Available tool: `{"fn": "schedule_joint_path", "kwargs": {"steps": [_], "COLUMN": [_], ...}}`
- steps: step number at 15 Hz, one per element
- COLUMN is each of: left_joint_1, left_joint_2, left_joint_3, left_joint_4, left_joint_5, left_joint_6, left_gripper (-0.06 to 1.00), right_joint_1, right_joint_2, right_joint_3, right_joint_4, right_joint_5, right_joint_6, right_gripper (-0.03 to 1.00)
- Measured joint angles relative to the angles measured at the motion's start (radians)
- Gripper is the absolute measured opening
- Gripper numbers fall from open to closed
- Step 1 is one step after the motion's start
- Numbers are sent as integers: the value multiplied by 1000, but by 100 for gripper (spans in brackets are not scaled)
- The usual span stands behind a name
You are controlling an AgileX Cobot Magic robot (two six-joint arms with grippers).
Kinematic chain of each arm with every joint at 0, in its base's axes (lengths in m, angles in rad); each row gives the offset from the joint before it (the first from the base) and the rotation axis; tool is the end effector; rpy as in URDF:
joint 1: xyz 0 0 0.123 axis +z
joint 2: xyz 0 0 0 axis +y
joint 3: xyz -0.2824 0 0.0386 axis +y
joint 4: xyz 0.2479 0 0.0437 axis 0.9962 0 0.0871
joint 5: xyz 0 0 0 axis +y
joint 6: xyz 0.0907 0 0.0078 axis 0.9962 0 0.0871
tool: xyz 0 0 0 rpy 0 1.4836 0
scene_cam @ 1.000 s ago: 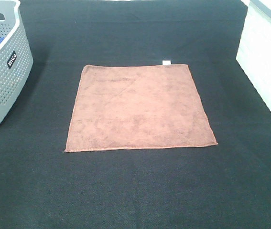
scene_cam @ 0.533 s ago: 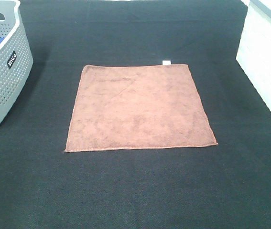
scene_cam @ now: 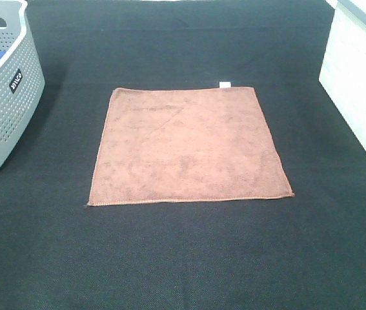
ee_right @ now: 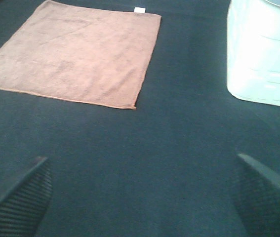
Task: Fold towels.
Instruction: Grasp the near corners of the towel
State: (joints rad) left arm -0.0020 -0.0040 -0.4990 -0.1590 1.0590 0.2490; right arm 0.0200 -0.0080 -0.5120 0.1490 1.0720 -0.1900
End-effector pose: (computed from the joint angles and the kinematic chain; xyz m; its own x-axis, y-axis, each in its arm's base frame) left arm -0.0059 -0.0126 0.2778 -0.4192 0.1690 -0.8920 0.1995 0.9756 0.0911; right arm -0.0087 0.0117 0.2802 -0.4247 -0.1256 -0.8966 -0.1881 0.9810 -0.0483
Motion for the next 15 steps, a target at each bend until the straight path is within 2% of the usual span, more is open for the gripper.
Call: {"fn": "schedule_joint_path", "kwargs": {"steps": [9, 10, 11, 15], "left_joint_1": [0, 0, 0, 0], "left_joint_2": [0, 0, 0, 47], "left_joint_3": [-7, -15, -15, -15], "left_joint_4": [0, 0, 0, -48], "left_joint_5": [-9, -55, -55, -303], "left_joint_6": [0, 0, 0, -53], "left_gripper": [68, 68, 68, 68], "right_joint_1": [0, 0, 0, 0], "right_joint_2": [0, 0, 0, 51], "right_joint_3": [0, 0, 0, 0], "right_joint_4": [-13, -13, -13, -13], "right_joint_5": [0, 0, 0, -15], "right_joint_6": [7, 7, 7, 47], "right_gripper": [91, 91, 91, 90]}}
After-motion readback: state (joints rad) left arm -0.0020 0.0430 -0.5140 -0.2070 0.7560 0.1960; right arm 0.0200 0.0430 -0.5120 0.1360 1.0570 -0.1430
